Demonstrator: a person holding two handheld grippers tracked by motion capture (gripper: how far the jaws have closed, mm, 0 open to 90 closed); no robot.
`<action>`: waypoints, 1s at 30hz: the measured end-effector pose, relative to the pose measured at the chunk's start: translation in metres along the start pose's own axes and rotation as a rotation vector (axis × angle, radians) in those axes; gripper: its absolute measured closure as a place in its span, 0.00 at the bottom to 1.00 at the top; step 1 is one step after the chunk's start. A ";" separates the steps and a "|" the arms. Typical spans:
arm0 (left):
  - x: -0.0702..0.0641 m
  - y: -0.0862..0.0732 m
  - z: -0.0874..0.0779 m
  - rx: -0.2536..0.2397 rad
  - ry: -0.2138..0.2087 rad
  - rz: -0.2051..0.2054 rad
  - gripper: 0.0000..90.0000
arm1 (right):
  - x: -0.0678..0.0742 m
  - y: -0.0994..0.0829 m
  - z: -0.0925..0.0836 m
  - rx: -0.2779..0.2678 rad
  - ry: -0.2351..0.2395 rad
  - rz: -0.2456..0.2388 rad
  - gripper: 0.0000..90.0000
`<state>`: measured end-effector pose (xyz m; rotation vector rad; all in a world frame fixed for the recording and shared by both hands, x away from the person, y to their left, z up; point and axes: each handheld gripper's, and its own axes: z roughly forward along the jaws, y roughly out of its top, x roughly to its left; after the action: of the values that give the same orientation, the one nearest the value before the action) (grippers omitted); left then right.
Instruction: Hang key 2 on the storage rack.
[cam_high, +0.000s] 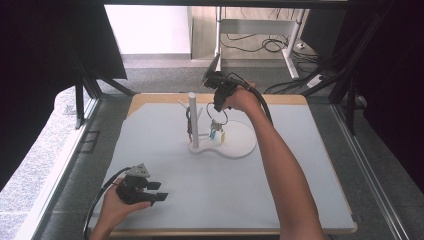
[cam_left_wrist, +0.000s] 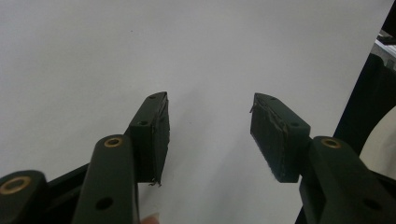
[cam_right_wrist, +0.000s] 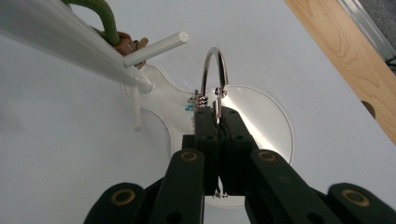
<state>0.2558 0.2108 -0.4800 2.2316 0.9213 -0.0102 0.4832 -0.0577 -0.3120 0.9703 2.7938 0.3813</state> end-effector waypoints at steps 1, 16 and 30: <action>0.000 0.000 0.000 -0.001 0.001 -0.002 0.53 | 0.000 0.000 0.000 -0.002 0.000 0.001 0.97; 0.000 0.000 -0.001 0.007 -0.003 0.002 0.53 | 0.005 0.006 0.003 -0.011 -0.001 0.002 0.97; -0.003 0.001 0.000 0.009 -0.005 0.004 0.53 | 0.019 0.010 0.004 -0.030 0.021 -0.010 0.97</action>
<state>0.2544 0.2083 -0.4783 2.2409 0.9158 -0.0177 0.4756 -0.0376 -0.3146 0.9505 2.8028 0.4328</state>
